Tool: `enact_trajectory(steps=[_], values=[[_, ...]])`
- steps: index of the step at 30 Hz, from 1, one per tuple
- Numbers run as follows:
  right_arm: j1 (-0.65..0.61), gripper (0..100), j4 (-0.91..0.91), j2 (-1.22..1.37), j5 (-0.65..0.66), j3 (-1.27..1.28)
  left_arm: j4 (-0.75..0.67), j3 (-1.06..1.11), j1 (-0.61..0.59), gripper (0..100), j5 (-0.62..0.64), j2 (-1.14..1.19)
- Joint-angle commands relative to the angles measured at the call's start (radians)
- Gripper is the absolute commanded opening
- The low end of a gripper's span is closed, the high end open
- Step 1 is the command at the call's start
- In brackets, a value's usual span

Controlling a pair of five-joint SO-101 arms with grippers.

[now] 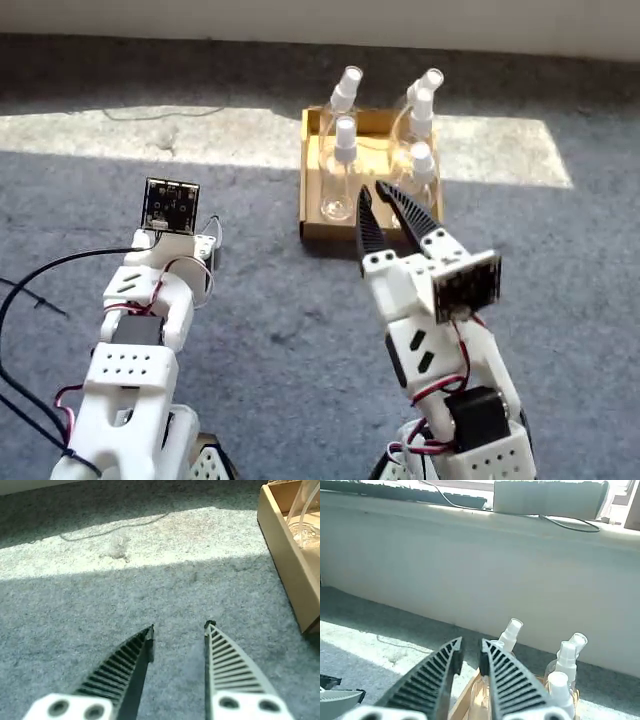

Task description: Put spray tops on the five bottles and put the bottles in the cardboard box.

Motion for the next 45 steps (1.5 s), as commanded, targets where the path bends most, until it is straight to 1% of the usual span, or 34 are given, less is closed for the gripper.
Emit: enact_trajectory(steps=[1,4,9,13,14,17,19,23,25,31,34,39,41,43,45], values=[[0.025,0.5,0.085,-0.237,0.009,0.108,-0.009,-0.025,0.001,16,0.000,-0.087],[0.099,0.5,0.186,-0.222,0.006,0.166,0.064,0.004,-0.053,16,0.002,-0.229],[0.236,0.5,0.193,-0.237,0.008,0.194,0.281,0.018,-0.157,16,0.002,-0.590],[0.314,0.5,0.232,-0.232,0.008,0.298,0.417,0.108,-0.223,16,-0.003,-0.923],[0.329,0.5,0.239,-0.232,0.008,0.329,0.430,0.128,-0.237,16,-0.003,-0.940],[0.394,0.5,0.240,-0.232,0.008,0.420,0.433,0.177,-0.272,16,-0.003,-0.840],[0.443,0.5,0.240,-0.232,0.008,0.464,0.433,0.223,-0.282,16,-0.003,-0.819],[0.503,0.5,0.245,-0.226,0.008,0.524,0.433,0.366,-0.280,16,-0.003,-0.863],[0.527,0.5,0.277,-0.229,0.008,0.536,0.454,0.380,-0.280,16,-0.003,-0.886],[0.555,0.5,0.397,-0.229,0.008,0.536,0.675,0.377,-0.282,16,-0.003,-0.892],[0.555,0.5,0.484,-0.229,0.008,0.536,0.812,0.377,-0.282,16,-0.003,-0.892],[0.553,0.5,0.665,-0.229,0.008,0.536,0.987,0.377,-0.282,16,-0.003,-0.892],[0.553,0.5,0.771,-0.228,0.008,0.536,1.028,0.377,-0.280,16,-0.002,-0.894],[0.553,0.5,0.871,-0.232,0.008,0.536,1.031,0.377,-0.280,16,-0.002,-0.894],[0.550,0.5,0.843,-0.225,0.008,0.536,1.031,0.377,-0.280,16,-0.002,-0.894]])
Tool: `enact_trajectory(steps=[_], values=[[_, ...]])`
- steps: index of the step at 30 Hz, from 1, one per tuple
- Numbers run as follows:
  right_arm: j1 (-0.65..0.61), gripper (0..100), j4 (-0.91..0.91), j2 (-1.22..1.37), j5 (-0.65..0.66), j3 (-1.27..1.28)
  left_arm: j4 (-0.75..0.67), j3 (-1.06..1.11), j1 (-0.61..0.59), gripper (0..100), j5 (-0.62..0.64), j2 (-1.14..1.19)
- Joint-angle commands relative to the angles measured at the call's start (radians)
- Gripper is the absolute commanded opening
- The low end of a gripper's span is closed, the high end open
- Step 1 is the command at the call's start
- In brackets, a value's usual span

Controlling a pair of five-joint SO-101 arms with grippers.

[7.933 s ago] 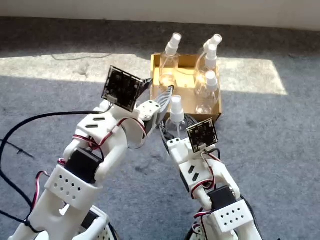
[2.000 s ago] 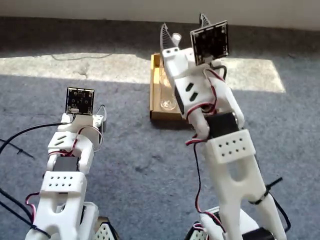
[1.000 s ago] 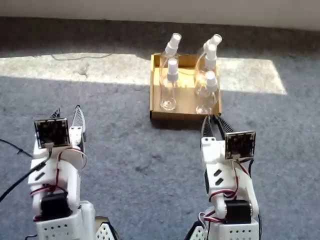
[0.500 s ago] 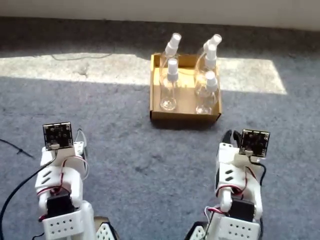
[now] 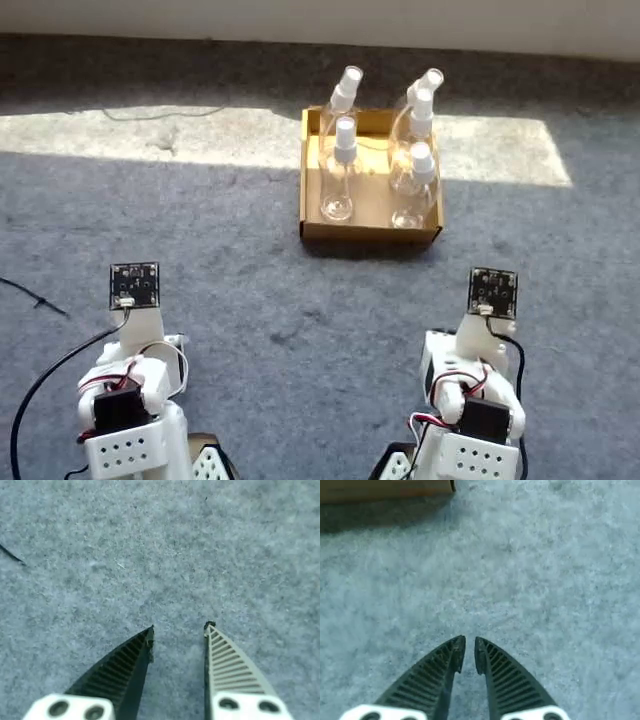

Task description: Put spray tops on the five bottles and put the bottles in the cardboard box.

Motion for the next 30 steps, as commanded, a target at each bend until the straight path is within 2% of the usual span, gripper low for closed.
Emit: enact_trajectory(steps=[1,30], values=[[0.007,0.5,0.025,-0.007,0.006,0.119,0.012,0.019,-0.013,16,-0.002,-0.016],[0.007,0.5,0.036,-0.008,0.006,0.119,0.012,0.019,-0.013,16,-0.002,-0.016]])
